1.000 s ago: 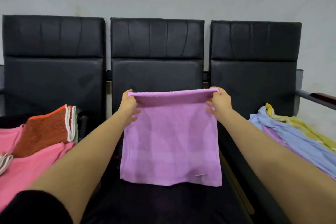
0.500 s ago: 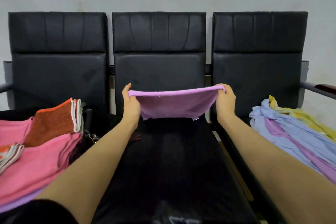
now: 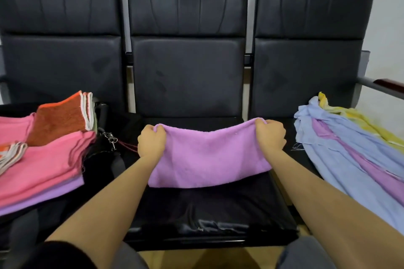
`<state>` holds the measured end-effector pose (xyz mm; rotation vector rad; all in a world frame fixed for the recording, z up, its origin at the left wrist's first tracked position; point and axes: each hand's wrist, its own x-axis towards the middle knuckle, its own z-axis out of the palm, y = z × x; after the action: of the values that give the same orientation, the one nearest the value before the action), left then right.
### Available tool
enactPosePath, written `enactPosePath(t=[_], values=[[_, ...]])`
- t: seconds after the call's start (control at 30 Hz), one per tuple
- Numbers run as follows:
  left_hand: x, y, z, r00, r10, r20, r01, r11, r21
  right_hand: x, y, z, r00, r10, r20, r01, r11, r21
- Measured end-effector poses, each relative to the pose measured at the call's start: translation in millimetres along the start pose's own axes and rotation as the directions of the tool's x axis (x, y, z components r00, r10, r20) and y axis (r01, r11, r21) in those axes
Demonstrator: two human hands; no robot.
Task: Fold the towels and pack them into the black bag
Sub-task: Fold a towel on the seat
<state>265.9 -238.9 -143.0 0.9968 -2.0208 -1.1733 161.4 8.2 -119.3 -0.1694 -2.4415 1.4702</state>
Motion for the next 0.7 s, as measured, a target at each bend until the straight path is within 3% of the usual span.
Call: enactPosePath(t=[0.2,0.3,0.37,0.43,0.53,0.63,0.7], values=[[19.8,-36.0,18.5,0.984,-0.028,0.174,-0.019,0.964,0.264,19.6,28.2,28.5,0.985,0.073,0.156,-0.07,0.997,-0.026],[24.5,-41.6,27.3,0.978,-0.071,0.198,-0.014,0.918,0.397,30.6,37.3,43.8,0.981,0.065,0.183,-0.052,0.996,-0.075],[27.7,-44.4,30.5,0.984,-0.041,0.171,-0.047,0.876,0.48,35.1,38.3,51.4,0.987,0.016,0.162,0.004,0.993,-0.121],[33.2,-47.6,32.8,0.985,0.076,0.156,-0.144,0.861,0.487,39.0,35.4,56.5,0.99,-0.05,0.131,0.074,0.98,-0.184],[44.4,-47.5,35.1,0.954,0.21,0.215,-0.296,0.778,0.554,47.4,28.8,63.5,0.983,-0.144,0.115,0.173,0.931,-0.32],[57.9,-45.6,39.8,0.937,0.209,0.279,-0.346,0.639,0.687,56.0,23.4,73.2,0.962,-0.228,0.148,0.271,0.847,-0.456],[64.5,-46.9,44.3,0.937,0.201,0.286,-0.348,0.606,0.715,61.4,21.8,81.3,0.952,-0.251,0.175,0.306,0.791,-0.53]])
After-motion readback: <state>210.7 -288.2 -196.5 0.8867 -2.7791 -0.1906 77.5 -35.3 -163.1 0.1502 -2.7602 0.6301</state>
